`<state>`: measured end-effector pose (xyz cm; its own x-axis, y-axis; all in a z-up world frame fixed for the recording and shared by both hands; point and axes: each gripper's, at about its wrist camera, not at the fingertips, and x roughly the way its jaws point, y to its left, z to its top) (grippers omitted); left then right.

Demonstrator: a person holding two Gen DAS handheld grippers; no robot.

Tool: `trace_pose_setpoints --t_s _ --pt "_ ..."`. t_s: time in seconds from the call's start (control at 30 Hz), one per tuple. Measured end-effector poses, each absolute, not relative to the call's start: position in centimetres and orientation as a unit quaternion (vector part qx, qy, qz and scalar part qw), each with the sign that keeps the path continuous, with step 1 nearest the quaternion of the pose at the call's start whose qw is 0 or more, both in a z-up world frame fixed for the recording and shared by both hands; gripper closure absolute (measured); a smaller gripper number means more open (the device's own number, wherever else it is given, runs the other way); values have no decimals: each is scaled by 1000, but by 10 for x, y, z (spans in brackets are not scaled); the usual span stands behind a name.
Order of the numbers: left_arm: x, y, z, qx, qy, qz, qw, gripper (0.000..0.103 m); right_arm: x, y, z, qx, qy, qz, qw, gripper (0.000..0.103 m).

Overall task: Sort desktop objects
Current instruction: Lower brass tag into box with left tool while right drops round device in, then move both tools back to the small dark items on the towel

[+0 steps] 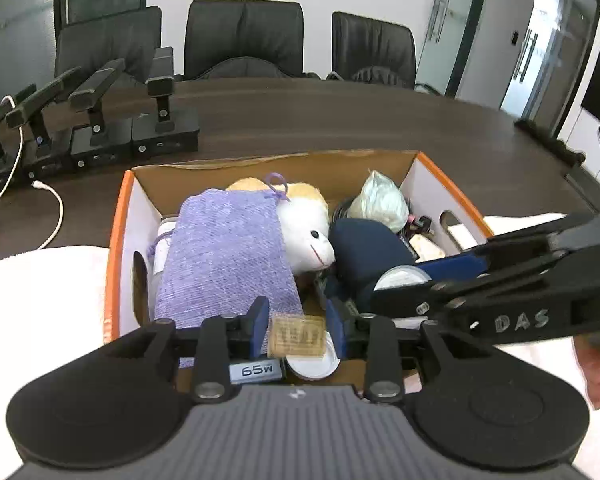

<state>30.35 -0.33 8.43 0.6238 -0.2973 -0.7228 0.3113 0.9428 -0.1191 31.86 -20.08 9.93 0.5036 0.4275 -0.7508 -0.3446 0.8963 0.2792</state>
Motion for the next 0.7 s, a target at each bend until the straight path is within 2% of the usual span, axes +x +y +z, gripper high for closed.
trace_pose_setpoints --t_s 0.07,0.2,0.27,0.33,0.4,0.47,0.6,0.7 --pt "299 4 94 8 391 -159 906 67 320 -199 105 55 439 223 869 48" --pt "287 15 116 10 376 -141 916 57 309 -210 125 74 415 205 883 45" --pt "281 20 124 11 376 -127 918 49 300 -215 134 75 411 197 887 45" --pt "275 23 130 8 380 -112 918 27 294 -219 143 72 410 185 890 41" --pt "271 24 134 4 385 -100 917 15 286 -223 150 68 413 171 892 38" --pt "263 23 136 6 384 -90 919 14 276 -225 154 61 412 160 895 35" --pt "241 19 136 14 374 -75 924 1 251 -232 156 37 403 137 904 25" --pt "219 14 130 24 363 -77 928 0 230 -236 146 28 403 133 905 23"
